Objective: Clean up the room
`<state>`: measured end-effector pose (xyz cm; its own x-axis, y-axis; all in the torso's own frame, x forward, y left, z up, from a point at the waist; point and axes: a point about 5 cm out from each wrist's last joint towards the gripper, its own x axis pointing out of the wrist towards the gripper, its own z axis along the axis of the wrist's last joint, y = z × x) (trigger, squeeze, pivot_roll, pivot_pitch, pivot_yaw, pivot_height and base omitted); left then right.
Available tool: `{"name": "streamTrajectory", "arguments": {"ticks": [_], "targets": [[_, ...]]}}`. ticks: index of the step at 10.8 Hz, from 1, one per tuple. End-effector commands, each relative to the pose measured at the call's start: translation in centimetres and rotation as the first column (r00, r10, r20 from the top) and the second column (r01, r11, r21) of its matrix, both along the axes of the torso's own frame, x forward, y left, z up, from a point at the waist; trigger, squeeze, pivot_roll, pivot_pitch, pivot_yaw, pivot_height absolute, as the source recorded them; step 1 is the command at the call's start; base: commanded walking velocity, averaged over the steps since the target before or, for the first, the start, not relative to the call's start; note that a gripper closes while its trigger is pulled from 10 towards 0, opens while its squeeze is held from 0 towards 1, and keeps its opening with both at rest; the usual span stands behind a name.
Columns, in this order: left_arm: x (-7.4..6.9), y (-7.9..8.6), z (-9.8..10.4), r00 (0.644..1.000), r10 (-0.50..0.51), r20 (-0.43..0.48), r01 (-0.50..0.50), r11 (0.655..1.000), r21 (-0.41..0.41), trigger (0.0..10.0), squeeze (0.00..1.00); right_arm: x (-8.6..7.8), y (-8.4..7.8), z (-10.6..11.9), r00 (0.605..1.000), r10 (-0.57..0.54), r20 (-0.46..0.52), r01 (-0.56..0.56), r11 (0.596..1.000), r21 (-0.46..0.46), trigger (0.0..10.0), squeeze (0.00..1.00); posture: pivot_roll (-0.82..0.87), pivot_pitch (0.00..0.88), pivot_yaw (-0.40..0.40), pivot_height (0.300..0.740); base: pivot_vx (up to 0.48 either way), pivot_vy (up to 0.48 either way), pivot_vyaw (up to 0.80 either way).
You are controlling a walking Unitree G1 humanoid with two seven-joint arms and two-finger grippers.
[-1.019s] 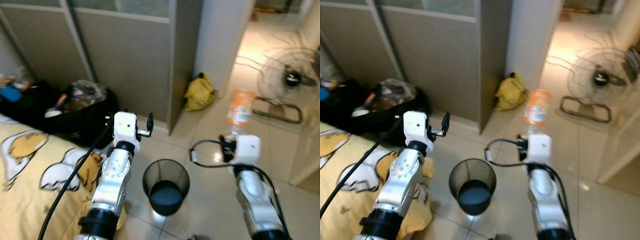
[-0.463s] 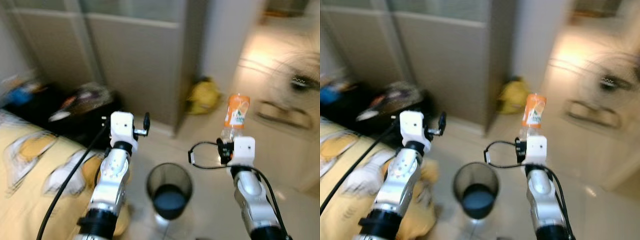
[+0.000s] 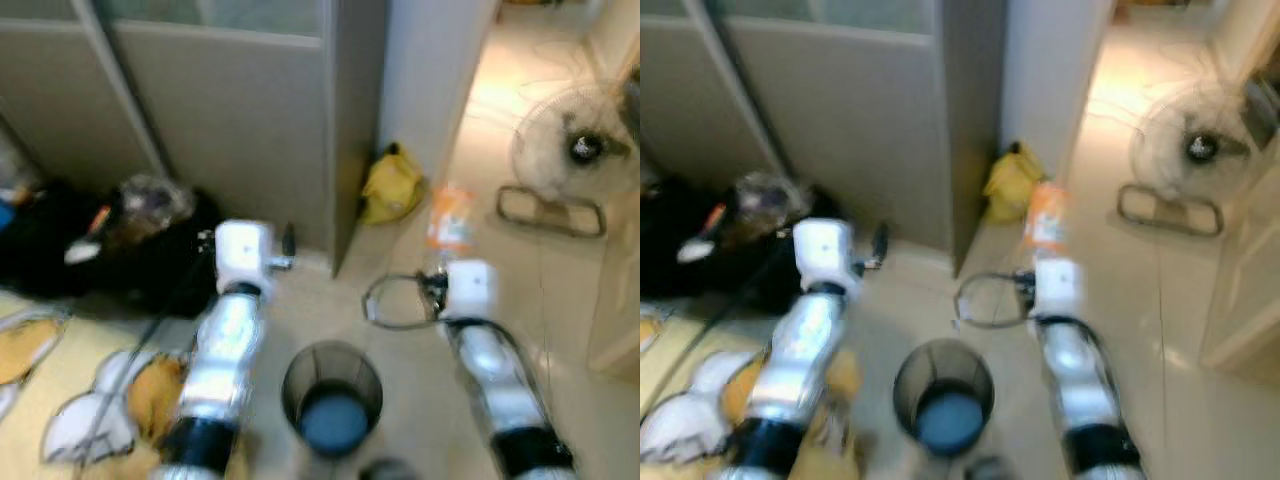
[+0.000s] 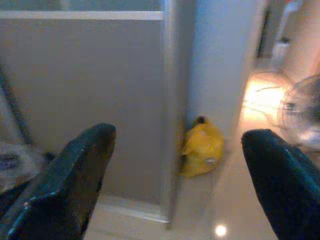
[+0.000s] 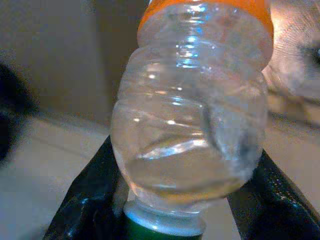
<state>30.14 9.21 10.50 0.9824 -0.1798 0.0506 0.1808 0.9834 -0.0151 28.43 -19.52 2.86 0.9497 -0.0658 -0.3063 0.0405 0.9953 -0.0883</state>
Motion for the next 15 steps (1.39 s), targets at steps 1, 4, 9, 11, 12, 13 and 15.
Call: {"name": "streamTrajectory", "arguments": {"ticks": [1,4,9,11,12,13,15], "targets": [[0.1,1.4,-0.1,0.999,0.048,-0.008,-0.048,0.999,0.008,10.0,0.00,0.8,1.3,0.2,1.000,0.014,0.001,-0.014,0.999,0.050,10.0,0.00,-0.20,0.000,0.060,0.740,0.000,0.000,0.00],[1.1,0.6,0.5,0.988,-0.149,-0.038,0.154,0.971,0.181,10.0,0.00,0.8,2.7,-3.0,0.968,0.047,-0.246,-0.012,0.990,0.143,10.0,0.00,-0.15,0.000,0.075,0.740,0.000,0.000,0.00],[-0.6,1.2,2.7,0.805,-0.525,-0.277,0.586,0.778,0.226,10.0,0.00,-1.3,5.4,-6.1,0.845,0.167,-0.509,-0.011,0.955,0.297,10.0,0.00,-0.08,0.000,0.074,0.740,0.000,0.000,0.00],[-1.0,2.1,3.1,0.776,-0.533,-0.337,0.621,0.739,0.262,10.0,0.00,-2.0,5.9,-6.6,0.803,0.214,-0.556,0.006,0.930,0.367,10.0,0.00,-0.07,0.000,0.070,0.740,0.000,0.000,0.00],[-1.2,3.6,4.1,0.746,-0.540,-0.388,0.660,0.673,0.333,10.0,0.00,-2.6,6.1,-7.0,0.769,0.238,-0.593,0.006,0.925,0.379,10.0,0.00,-0.06,0.000,0.064,0.740,0.000,0.000,0.00],[-1.7,4.7,4.6,0.709,-0.550,-0.441,0.703,0.608,0.369,10.0,0.00,-2.9,6.1,-7.3,0.762,0.229,-0.606,0.018,0.928,0.373,10.0,0.00,-0.06,0.000,0.066,0.740,0.000,0.000,0.00],[-2.7,4.8,4.2,0.646,-0.578,-0.499,0.761,0.546,0.351,10.0,0.00,-3.4,6.6,-7.5,0.737,0.260,-0.624,0.023,0.913,0.407,10.0,0.00,-0.06,0.000,0.069,0.740,0.000,0.000,0.00]]}}
